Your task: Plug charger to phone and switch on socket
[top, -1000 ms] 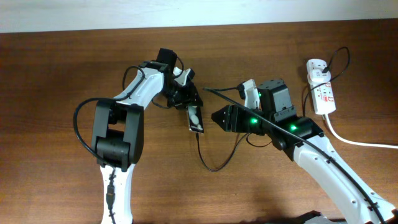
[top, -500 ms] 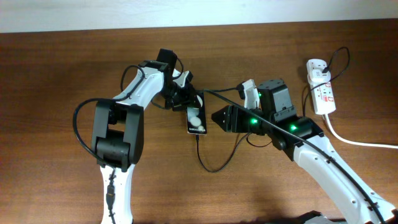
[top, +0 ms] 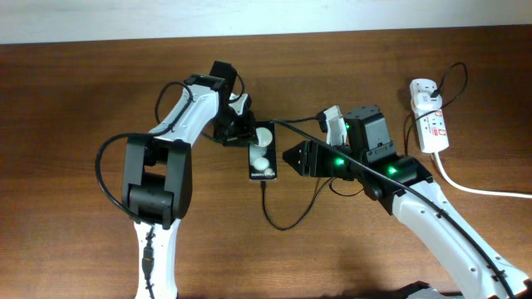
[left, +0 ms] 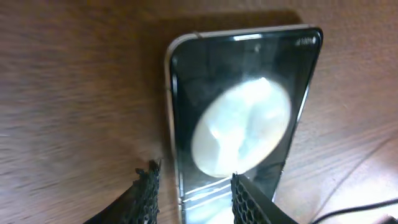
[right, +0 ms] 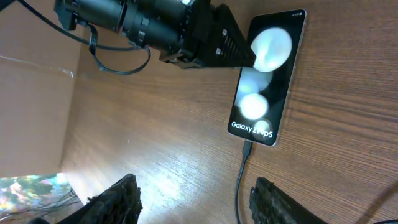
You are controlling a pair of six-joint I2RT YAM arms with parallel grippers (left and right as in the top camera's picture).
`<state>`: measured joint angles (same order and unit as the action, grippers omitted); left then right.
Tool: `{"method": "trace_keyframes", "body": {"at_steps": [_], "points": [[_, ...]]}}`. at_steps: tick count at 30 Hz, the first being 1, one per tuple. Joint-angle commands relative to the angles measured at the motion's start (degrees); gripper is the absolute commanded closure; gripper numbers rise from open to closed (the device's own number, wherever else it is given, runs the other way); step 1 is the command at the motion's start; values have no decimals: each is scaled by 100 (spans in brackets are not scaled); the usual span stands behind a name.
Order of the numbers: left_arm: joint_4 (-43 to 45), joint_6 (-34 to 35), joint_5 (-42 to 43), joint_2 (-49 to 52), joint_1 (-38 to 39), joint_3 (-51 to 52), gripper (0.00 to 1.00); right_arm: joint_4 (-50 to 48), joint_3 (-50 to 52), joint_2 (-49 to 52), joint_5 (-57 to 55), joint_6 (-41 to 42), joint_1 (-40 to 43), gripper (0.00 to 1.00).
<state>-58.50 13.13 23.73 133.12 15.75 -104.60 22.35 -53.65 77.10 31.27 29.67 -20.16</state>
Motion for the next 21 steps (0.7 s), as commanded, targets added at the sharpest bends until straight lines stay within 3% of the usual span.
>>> {"method": "trace_keyframes", "body": {"at_steps": [1,10,21], "points": [[-20,35,-262,26,13,-181,59,-2,-109,-11,-50,-79,31,40],[-831,55,-1250,26,-11,-951,62,0,-109,-11,-50,-76,31,40],[-2653,7,-1779,15,-389,-3858,64,4,-109,-11,-50,-79,33,40]]}}
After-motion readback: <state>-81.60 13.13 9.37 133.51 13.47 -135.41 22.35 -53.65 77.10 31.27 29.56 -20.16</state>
